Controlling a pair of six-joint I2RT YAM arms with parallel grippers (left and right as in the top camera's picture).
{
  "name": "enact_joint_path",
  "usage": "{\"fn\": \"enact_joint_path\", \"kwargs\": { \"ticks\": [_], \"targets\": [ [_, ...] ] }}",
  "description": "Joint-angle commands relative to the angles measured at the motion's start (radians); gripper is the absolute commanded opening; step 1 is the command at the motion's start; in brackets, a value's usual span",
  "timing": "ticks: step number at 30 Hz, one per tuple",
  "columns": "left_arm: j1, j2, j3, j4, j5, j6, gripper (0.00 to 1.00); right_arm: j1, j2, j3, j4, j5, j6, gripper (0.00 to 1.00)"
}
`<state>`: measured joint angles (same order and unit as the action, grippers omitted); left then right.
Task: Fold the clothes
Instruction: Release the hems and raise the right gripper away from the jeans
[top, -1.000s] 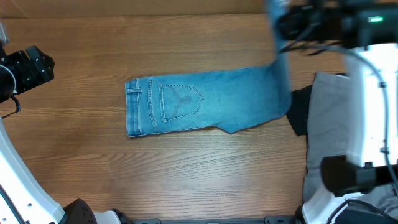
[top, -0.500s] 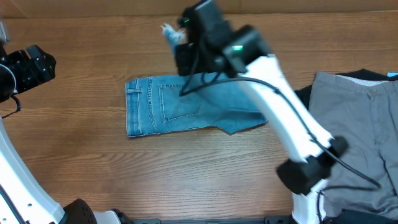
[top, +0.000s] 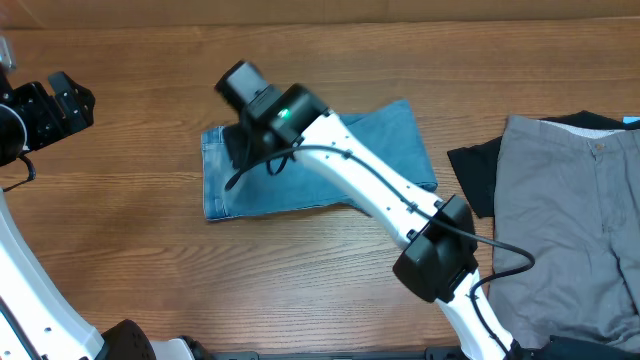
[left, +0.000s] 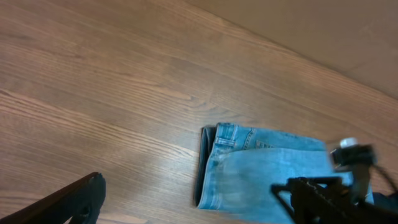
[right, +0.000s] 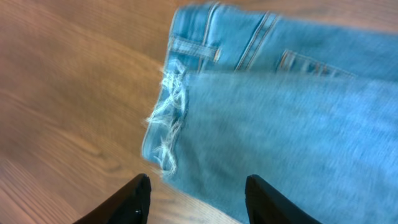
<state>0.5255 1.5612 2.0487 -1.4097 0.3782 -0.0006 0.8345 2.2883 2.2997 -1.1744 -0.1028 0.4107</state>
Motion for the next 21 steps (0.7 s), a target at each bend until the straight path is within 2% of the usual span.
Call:
{"fn": "enact_joint_path", "kwargs": {
  "ticks": [1, 4, 9, 17, 18, 19, 21],
  "targets": [
    [0.004, -0.012, 0.021, -0.014, 0.015, -0.003, 0.98, 0.01, -0.019, 0.011, -0.024, 0.098, -0.013, 0.56],
    [0.004, -0.012, 0.011, -0.029, 0.014, -0.003, 0.99, -0.04, -0.056, 0.012, -0.061, 0.132, 0.015, 0.59],
    [0.003, -0.01, -0.046, -0.036, 0.015, -0.003, 0.99, -0.19, -0.088, 0.012, -0.169, 0.1, 0.05, 0.59],
    [-0.056, 0.011, -0.275, 0.007, 0.023, 0.002, 0.97, -0.438, -0.085, 0.011, -0.347, 0.011, 0.061, 0.59],
    [-0.07, 0.016, -0.306, 0.018, 0.043, 0.009, 0.94, -0.458, -0.084, 0.011, -0.359, 0.011, 0.061, 0.56],
    [-0.1, 0.028, -0.367, 0.047, 0.119, 0.045, 0.83, -0.489, -0.08, 0.011, -0.385, 0.011, 0.061, 0.48],
    [-0.144, 0.04, -0.438, 0.082, 0.193, 0.098, 0.71, -0.516, -0.069, 0.011, -0.421, 0.005, 0.046, 0.43]
  ]
}}
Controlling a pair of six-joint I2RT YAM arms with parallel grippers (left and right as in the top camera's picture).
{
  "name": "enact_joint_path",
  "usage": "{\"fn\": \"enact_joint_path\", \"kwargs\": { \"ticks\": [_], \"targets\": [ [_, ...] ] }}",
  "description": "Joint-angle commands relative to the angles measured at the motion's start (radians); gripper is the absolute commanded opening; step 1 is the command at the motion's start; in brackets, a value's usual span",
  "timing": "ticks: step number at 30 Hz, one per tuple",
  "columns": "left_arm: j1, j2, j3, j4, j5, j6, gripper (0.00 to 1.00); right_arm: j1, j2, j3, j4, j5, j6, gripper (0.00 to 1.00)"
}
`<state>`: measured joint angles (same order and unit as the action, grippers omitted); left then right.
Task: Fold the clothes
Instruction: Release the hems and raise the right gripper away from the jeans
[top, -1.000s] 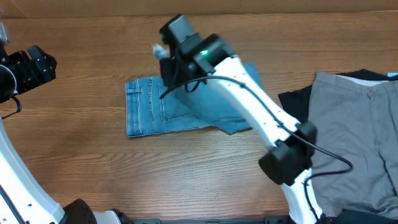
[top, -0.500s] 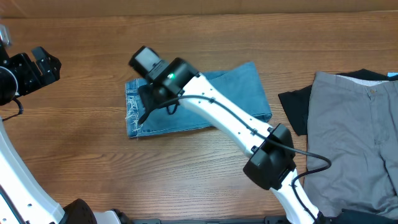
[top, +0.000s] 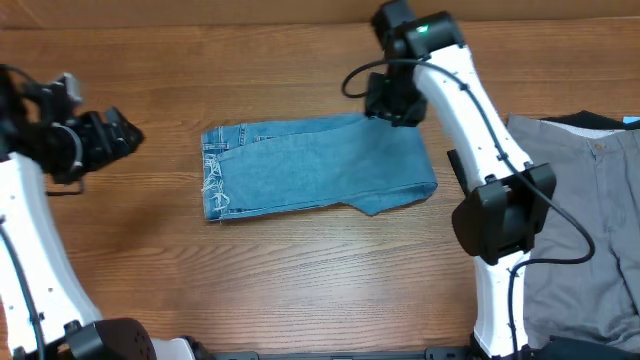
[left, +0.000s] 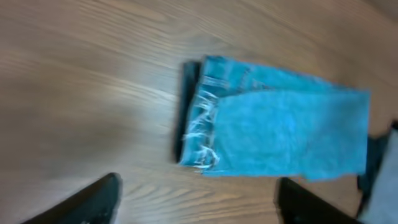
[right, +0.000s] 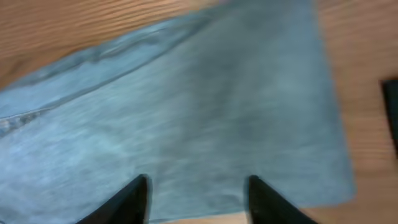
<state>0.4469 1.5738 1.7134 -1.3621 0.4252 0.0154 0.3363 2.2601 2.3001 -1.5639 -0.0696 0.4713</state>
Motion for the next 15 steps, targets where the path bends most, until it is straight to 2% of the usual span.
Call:
{"fn": "enact_joint_path", "kwargs": {
  "ticks": [1, 4, 8, 15],
  "targets": [
    [-0.087, 0.032, -0.133, 0.05, 0.147, 0.094, 0.67, -0.029, -0.034, 0.01, -0.048, -0.041, -0.039, 0.42],
    [-0.151, 0.05, -0.225, 0.105, 0.13, 0.093, 0.68, -0.048, -0.02, 0.004, -0.091, -0.085, -0.111, 0.44],
    [-0.212, 0.084, -0.3, 0.182, 0.087, 0.093, 0.8, -0.048, -0.02, -0.026, -0.103, -0.094, -0.16, 0.53],
    [-0.247, 0.148, -0.352, 0.182, 0.044, 0.093, 0.8, -0.048, -0.02, -0.126, -0.101, -0.131, -0.238, 0.56]
  ]
}}
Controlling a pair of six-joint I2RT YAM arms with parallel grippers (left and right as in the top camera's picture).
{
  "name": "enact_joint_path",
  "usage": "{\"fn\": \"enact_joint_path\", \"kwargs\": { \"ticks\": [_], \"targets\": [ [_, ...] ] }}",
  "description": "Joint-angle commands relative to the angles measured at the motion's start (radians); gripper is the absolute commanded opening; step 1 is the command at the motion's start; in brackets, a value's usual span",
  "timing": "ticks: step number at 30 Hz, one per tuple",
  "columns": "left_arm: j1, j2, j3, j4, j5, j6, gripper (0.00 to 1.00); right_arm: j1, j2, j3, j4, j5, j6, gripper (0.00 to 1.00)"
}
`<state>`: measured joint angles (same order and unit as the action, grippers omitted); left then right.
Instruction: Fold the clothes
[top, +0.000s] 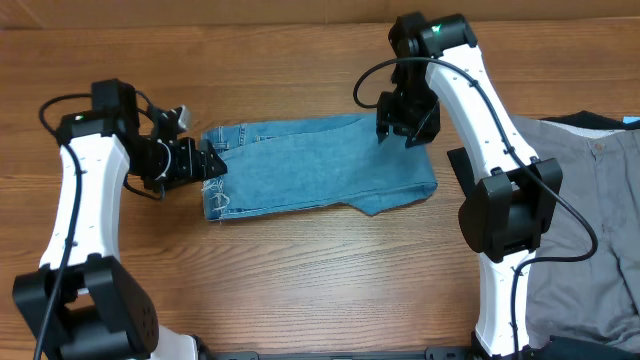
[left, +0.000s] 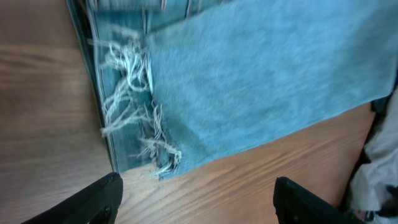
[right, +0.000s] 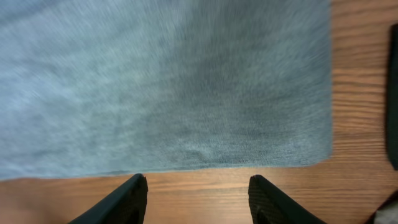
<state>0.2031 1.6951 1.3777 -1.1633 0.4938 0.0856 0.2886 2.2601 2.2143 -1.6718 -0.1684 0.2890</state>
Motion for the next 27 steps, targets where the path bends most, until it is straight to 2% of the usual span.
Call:
{"fn": "enact_joint_path", "kwargs": {
  "ticks": [1, 5, 10, 14, 18, 21, 23, 27],
  "targets": [
    [-0.002, 0.031, -0.017, -0.03, -0.034, 0.023, 0.81, 0.0, -0.02, -0.053, 0.014, -0.034, -0.056, 0.56],
    [-0.001, 0.046, -0.018, -0.056, -0.092, 0.023, 0.85, -0.003, -0.02, -0.09, 0.041, -0.035, -0.061, 0.57],
    [-0.006, 0.061, -0.032, -0.015, -0.098, -0.025, 0.84, -0.005, -0.02, -0.098, 0.065, -0.035, -0.08, 0.58],
    [-0.022, 0.1, -0.039, 0.017, -0.096, -0.057, 0.76, -0.005, -0.02, -0.098, 0.082, -0.035, -0.08, 0.58],
    [-0.059, 0.171, -0.05, 0.052, -0.04, -0.071, 0.58, -0.005, -0.02, -0.098, 0.097, -0.035, -0.08, 0.59],
    [-0.088, 0.228, -0.05, 0.089, -0.041, -0.09, 0.51, -0.005, -0.02, -0.098, 0.096, -0.035, -0.081, 0.59],
    [-0.095, 0.247, -0.05, 0.1, -0.04, -0.091, 0.49, -0.005, -0.02, -0.098, 0.096, -0.035, -0.081, 0.59],
    [-0.095, 0.274, -0.05, 0.1, -0.081, -0.093, 0.52, -0.005, -0.02, -0.098, 0.096, -0.035, -0.081, 0.59]
  ]
}}
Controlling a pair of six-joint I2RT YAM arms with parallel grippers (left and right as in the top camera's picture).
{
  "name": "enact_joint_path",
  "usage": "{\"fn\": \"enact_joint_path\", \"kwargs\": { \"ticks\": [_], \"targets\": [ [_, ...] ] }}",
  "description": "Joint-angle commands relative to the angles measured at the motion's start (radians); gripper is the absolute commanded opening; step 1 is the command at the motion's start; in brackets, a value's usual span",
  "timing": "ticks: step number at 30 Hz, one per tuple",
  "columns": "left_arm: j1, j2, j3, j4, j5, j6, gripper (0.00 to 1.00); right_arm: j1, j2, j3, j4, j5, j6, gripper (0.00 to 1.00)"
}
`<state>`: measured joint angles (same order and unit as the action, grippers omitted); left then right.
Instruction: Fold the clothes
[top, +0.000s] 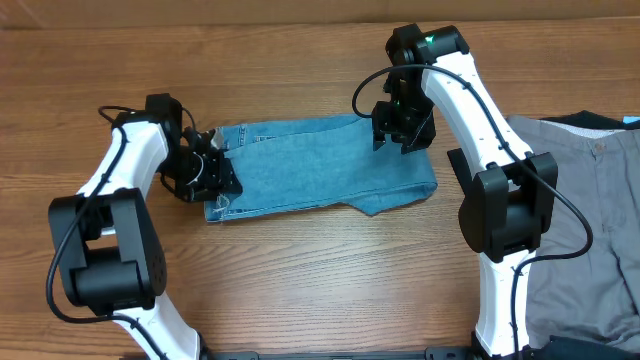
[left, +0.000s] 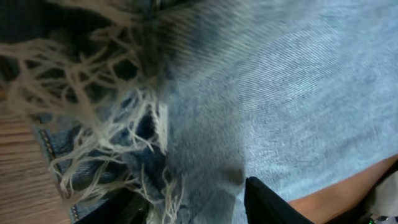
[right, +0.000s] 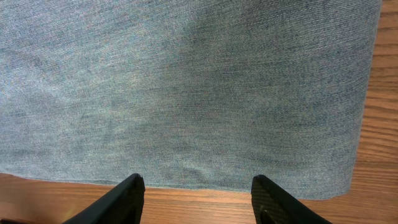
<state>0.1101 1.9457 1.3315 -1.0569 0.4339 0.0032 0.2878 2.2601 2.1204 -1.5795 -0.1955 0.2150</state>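
Blue denim shorts (top: 320, 165) lie folded into a long strip across the middle of the wooden table (top: 300, 290). My left gripper (top: 207, 177) is down on their left end with its white frayed hem (left: 106, 124); its fingers (left: 264, 202) stand close together with bunched denim pinched between them. My right gripper (top: 402, 127) hovers open over the strip's right part, near its far edge. In the right wrist view, flat denim (right: 186, 81) fills the frame and the fingers (right: 127, 199) straddle its edge over bare wood.
Grey shorts (top: 575, 200) lie at the right edge of the table, on top of a black garment (top: 475, 170) that reaches close to the denim's right end. Both white arms cross the table above the denim.
My left gripper has dropped onto the frayed left end and its fingers have narrowed around the denim. The right gripper has barely shifted and stays open over the right part.
At first the right arm reached across to the denim's left end while the left gripper was far off to the left. Then the right gripper stood over the right end and the left came nearer. Now the left gripper holds the frayed end.
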Motion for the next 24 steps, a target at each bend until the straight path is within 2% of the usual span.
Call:
{"fn": "enact_joint_path", "kwargs": {
  "ticks": [1, 3, 5, 7, 8, 14, 18, 24],
  "targets": [
    [-0.002, 0.027, -0.003, -0.006, -0.029, -0.01, 0.52, -0.004, -0.02, -0.004, 0.004, -0.007, -0.007, 0.59],
    [-0.002, 0.029, -0.003, -0.003, -0.037, -0.006, 0.49, -0.004, -0.02, -0.004, 0.004, -0.005, -0.007, 0.59],
    [-0.002, 0.029, -0.003, 0.008, -0.034, -0.006, 0.27, -0.004, -0.02, -0.004, 0.004, -0.003, -0.007, 0.59],
    [-0.002, 0.029, -0.003, 0.019, -0.014, 0.001, 0.1, -0.004, -0.02, -0.004, 0.004, 0.003, -0.007, 0.59],
    [-0.002, 0.029, -0.003, 0.021, -0.006, 0.001, 0.06, -0.004, -0.02, -0.004, 0.004, 0.006, -0.007, 0.59],
    [0.006, 0.02, 0.035, -0.029, 0.095, 0.05, 0.04, -0.022, -0.02, -0.004, 0.003, 0.03, -0.007, 0.59],
    [0.024, -0.019, 0.127, -0.081, 0.127, 0.082, 0.04, -0.081, -0.02, -0.004, -0.006, 0.029, -0.006, 0.59],
    [0.035, -0.079, 0.216, -0.07, 0.091, 0.116, 0.04, -0.155, -0.02, -0.004, -0.032, 0.017, -0.007, 0.59]
  ]
}}
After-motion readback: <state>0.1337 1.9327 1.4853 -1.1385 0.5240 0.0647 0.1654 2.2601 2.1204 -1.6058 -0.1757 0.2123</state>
